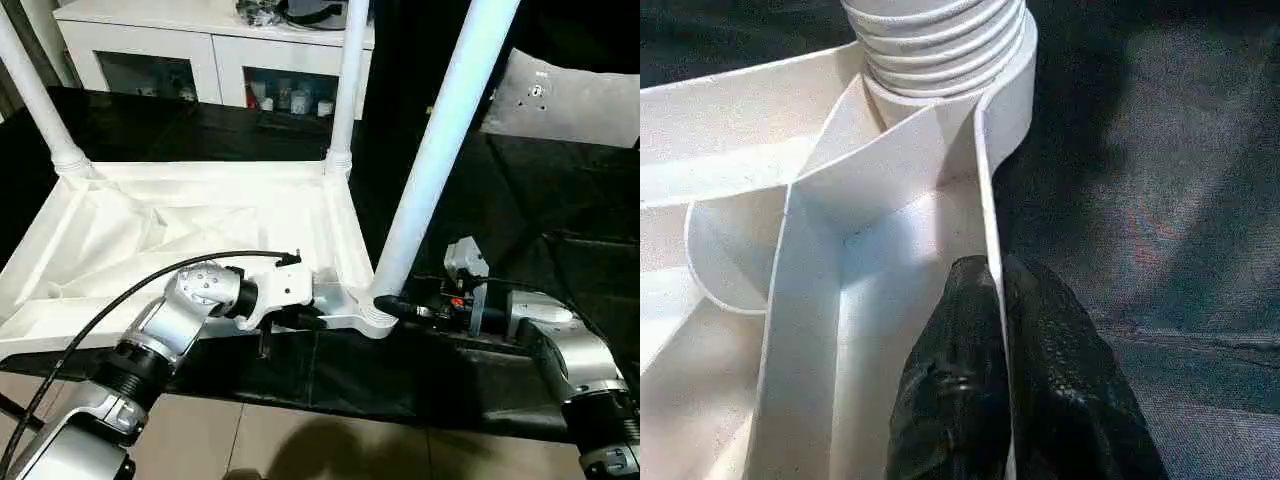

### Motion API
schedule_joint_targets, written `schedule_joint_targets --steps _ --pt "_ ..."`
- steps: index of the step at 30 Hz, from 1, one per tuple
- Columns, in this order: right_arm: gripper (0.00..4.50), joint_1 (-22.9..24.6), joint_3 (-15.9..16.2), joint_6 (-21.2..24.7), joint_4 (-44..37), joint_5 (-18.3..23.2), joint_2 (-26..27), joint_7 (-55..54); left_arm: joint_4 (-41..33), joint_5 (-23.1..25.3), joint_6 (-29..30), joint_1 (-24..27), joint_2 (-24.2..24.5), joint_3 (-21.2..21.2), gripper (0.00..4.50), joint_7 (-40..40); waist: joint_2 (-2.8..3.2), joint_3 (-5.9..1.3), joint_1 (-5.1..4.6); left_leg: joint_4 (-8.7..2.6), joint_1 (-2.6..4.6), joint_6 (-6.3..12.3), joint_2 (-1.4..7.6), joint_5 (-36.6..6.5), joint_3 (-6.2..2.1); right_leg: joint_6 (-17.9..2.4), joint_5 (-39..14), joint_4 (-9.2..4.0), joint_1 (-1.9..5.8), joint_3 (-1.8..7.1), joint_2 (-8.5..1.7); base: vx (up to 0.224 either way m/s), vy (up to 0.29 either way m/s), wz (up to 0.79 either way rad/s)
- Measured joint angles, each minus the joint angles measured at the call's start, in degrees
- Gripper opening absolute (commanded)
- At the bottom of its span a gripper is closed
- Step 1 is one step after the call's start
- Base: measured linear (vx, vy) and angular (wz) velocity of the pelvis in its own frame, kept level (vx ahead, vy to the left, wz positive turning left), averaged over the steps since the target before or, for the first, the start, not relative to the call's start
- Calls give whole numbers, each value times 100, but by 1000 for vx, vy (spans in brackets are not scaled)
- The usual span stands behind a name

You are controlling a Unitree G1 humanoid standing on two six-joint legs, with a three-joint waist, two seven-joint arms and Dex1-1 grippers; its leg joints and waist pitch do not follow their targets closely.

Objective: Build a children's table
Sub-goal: Rotate leg to tighten

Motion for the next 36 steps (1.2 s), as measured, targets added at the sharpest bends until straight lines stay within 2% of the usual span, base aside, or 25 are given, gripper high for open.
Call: schedule_joint_targets --steps 5,7,9,13,16,18,20,21,23,25,26,28,31,32,36 --pt "196 49 -17 11 -28 9 17 -16 -12 -20 134 9 -74 23 0 6 -3 -5 8 0 5 0 0 0 0 0 0 0 5 1 0 0 0 0" --pt "196 111 -54 57 -92 6 50 -109 -64 -48 351 38 -146 61 0 60 -3 -8 21 0 15 0 0 0 0 0 0 -1 14 1 0 0 0 0" --pt "196 172 -122 114 -117 -30 239 -458 -116 -58 704 83 -261 153 0 228 0 -10 7 0 58 0 0 0 1 -4 2 -1 49 3 -1 0 0 0" --pt "196 44 -312 247 108 -211 813 -1637 -116 -4 1496 112 -630 375 0 897 3 -10 -126 0 138 -13 -4 8 2 22 -12 -10 108 6 -6 0 0 0" --pt "196 -341 -611 477 438 -389 1379 -3035 -77 116 2194 38 -1231 600 0 1841 -8 -3 -328 1 135 -27 -5 16 1 22 -13 -36 93 3 -8 0 0 0" --pt "196 -431 -665 536 503 -397 1449 -3383 -76 119 2390 -3 -1433 584 0 2083 -8 -4 -396 0 133 -25 -10 15 2 22 -12 -50 93 6 -9 0 0 0" --pt "196 -463 -710 529 515 -422 1561 -3618 -53 143 2487 -17 -1671 591 0 2396 -7 -4 -377 -7 131 -24 -12 14 0 20 -8 -49 90 8 -8 0 0 0" --pt "252 -479 -737 517 518 -427 1591 -3663 -44 169 2498 -24 -1713 592 0 2473 -4 -6 -371 -11 132 -24 -13 14 0 20 -5 -44 89 9 -8 0 0 0" --pt "252 -476 -800 468 516 -434 1657 -3720 -42 207 2497 -33 -1764 597 0 2553 -3 -6 -343 -20 131 -24 -14 14 0 21 34 -40 84 8 -7 0 0 0" --pt "279 -458 -854 461 525 -412 1688 -3740 -52 215 2451 -36 -1773 562 0 2527 5 -6 -299 -43 126 -25 -14 15 -1 27 30 -40 72 7 -4 0 0 0" --pt "279 -454 -867 461 523 -411 1686 -3735 -57 217 2437 -36 -1772 551 0 2519 8 -8 -275 -49 121 -25 -14 15 -1 24 31 -40 68 7 -3 0 0 0" --pt "305 -420 -874 458 520 -405 1646 -3696 -69 230 2357 -38 -1739 488 0 2497 11 -9 -245 -59 92 -25 -13 15 -1 7 38 -40 59 7 -1 0 0 0" --pt "315 -380 -891 427 523 -401 1583 -3608 -116 235 2274 -45 -1667 454 0 2464 12 -9 -231 -56 77 -26 -11 16 -1 0 43 -36 24 5 0 0 0 0" --pt "337 -373 -888 394 523 -372 1539 -3537 -116 241 2243 -49 -1618 445 0 2455 15 -10 -230 -54 71 -26 -11 16 -1 -6 46 -36 15 5 0 0 0 0" --pt "366 -184 -878 351 515 -219 1172 -2913 -96 283 1883 -62 -1354 315 0 2231 29 0 -204 -50 59 -25 -11 16 -1 -6 47 -37 7 4 0 0 0 0"
